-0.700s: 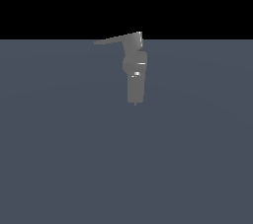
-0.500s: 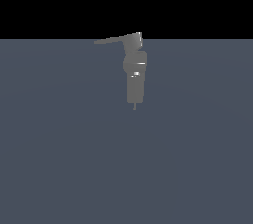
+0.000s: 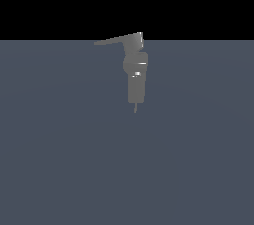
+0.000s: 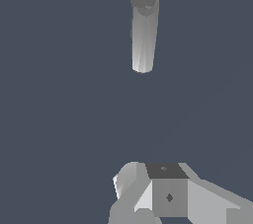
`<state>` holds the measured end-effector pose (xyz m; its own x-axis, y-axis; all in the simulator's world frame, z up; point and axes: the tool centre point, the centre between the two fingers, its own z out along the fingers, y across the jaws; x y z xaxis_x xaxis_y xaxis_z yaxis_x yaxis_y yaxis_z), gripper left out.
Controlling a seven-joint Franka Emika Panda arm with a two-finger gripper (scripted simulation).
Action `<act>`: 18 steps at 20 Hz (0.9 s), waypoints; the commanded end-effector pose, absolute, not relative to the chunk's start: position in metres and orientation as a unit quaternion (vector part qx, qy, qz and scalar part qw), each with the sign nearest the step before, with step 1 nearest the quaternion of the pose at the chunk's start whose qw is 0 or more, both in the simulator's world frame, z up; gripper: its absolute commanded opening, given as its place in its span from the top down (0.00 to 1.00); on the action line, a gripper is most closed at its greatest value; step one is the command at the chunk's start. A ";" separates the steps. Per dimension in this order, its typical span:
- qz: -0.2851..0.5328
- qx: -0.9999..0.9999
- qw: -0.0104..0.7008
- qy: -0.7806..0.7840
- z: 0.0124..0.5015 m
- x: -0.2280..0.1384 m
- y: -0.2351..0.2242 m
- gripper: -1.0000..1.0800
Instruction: Turn on the faucet by rotating a designated handle.
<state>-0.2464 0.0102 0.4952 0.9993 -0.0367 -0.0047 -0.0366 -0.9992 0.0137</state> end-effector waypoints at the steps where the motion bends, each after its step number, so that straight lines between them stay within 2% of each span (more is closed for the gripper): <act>1: -0.004 0.999 0.008 -0.033 0.491 -0.242 0.017 1.00; 18: -0.020 0.981 0.020 -0.190 0.451 -0.187 0.083 1.00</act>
<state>-0.1928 0.0772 0.4548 0.9383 -0.3444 -0.0297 -0.3431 -0.9383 0.0433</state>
